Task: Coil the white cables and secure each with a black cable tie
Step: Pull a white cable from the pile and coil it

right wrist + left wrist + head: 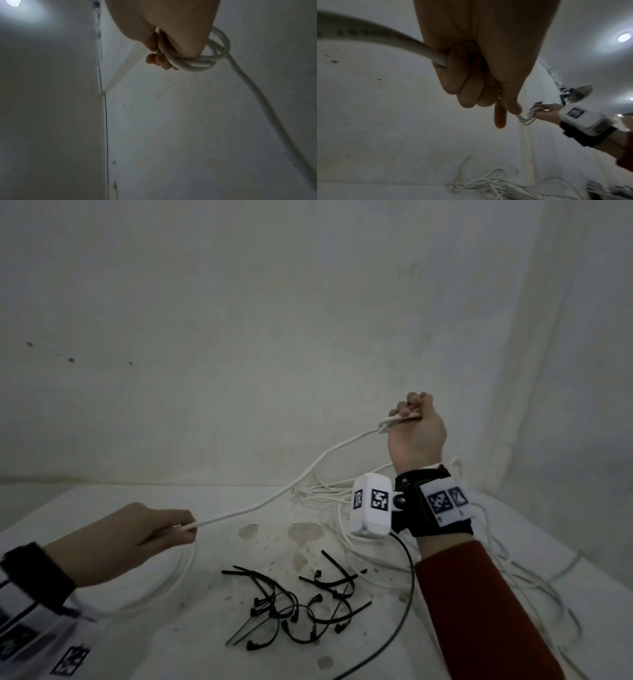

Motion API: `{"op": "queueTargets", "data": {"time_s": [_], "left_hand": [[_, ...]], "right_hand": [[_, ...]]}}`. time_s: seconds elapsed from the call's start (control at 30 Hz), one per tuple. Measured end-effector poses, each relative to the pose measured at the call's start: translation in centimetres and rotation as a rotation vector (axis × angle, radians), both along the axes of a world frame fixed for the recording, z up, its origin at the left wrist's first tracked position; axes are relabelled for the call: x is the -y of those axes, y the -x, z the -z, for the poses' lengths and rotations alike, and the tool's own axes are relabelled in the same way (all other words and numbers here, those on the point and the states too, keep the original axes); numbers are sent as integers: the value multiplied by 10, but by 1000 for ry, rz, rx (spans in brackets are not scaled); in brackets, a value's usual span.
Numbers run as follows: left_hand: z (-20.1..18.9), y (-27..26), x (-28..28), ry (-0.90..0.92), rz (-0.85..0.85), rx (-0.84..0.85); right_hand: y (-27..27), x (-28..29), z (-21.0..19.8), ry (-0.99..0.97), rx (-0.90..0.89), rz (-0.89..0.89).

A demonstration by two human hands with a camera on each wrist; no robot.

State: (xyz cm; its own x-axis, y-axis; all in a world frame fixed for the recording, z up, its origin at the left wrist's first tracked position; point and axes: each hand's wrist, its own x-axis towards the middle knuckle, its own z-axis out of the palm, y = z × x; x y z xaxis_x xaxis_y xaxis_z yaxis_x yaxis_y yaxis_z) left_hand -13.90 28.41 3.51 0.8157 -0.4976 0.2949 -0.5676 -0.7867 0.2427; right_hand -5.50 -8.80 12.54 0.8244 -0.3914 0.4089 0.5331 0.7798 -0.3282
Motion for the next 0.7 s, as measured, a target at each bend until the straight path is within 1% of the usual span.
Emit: {"op": "queueTargets", "data": {"time_s": [0.07, 0.13, 0.23, 0.3, 0.37, 0.43, 0.47, 0.53, 0.6, 0.63, 0.7], "left_hand": [[-10, 7, 7, -47, 42, -5], [-21, 13, 12, -96, 92, -16], [-36, 20, 14, -72, 160, -48], [-46, 24, 10, 8, 193, -37], [-57, 26, 4, 99, 199, 7], [-67, 24, -4, 177, 176, 111], [-71, 22, -9, 212, 150, 180], [-78, 17, -19, 263, 83, 284], [-82, 11, -26, 292, 14, 340], [-83, 8, -27, 301, -26, 364], [-85, 1, -27, 312, -103, 417]], "right_hand": [[-6, -11, -1, 109, -32, 196], [-12, -22, -1, 298, -32, 375], [-18, -36, 3, 601, -25, 518], [-20, -44, 10, 865, -31, 586], [-20, -49, 21, 1246, -27, 636], [-17, -52, 31, 1648, 55, 603], [-13, -54, 35, 1803, 99, 553], [-3, -57, 39, 1981, 137, 416], [9, -62, 41, 2028, 131, 307], [15, -65, 42, 2014, 123, 267], [26, -72, 44, 1920, 107, 152]]}}
